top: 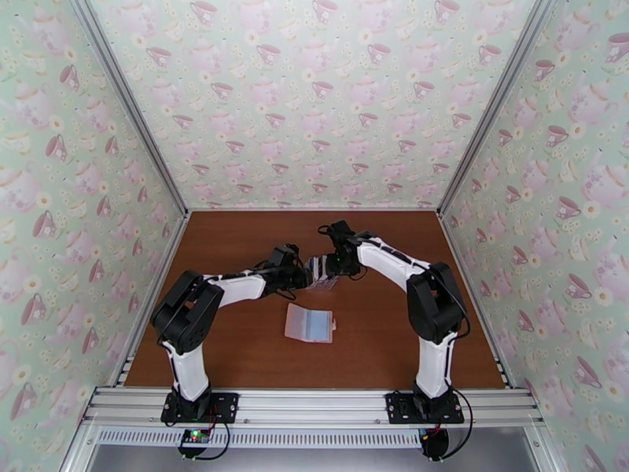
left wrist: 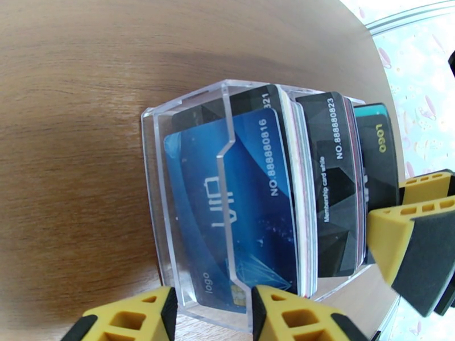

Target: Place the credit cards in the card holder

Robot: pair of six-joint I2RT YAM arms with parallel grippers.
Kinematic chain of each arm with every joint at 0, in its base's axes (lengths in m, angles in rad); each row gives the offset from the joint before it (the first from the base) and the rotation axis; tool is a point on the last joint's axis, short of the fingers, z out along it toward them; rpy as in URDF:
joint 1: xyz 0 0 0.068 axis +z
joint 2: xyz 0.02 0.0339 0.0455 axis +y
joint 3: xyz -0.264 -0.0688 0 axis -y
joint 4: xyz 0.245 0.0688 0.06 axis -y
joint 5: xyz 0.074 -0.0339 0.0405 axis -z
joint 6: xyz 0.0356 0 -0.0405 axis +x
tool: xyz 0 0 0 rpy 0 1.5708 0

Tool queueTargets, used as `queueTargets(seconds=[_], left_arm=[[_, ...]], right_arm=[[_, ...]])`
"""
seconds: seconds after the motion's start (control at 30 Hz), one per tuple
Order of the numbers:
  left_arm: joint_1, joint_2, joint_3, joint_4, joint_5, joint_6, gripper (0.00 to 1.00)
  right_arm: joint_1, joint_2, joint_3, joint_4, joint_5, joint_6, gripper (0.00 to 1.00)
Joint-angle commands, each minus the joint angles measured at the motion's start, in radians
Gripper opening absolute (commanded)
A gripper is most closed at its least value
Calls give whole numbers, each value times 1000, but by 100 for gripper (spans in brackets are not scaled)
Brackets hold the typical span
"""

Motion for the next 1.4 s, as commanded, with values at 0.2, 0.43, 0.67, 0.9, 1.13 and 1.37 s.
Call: queueTargets(seconds=[0.2,0.43,0.67,0.9,1.13,1.37], left_arm=[[16,19,2,-64,-20,6,41],[18,25,5,-61,-14,4,41],[17,29,8,-56,-8,1,41],[17,37,11,-51,-2,-3,41],[17,42,13,-51,0,-4,41],[17,48,16,-48,5,-8,41]], right_arm=[[-9,-22,57,-70,71,-20,46],[-9,-40,55,-72,66,-23,44],[-9,-52,63,-83,69,-27,39],[-8,-45,63,-82,50,-30,33],[-5,-51,70,-86,44,-33,31],[5,-48,75,-88,41,-36,20]])
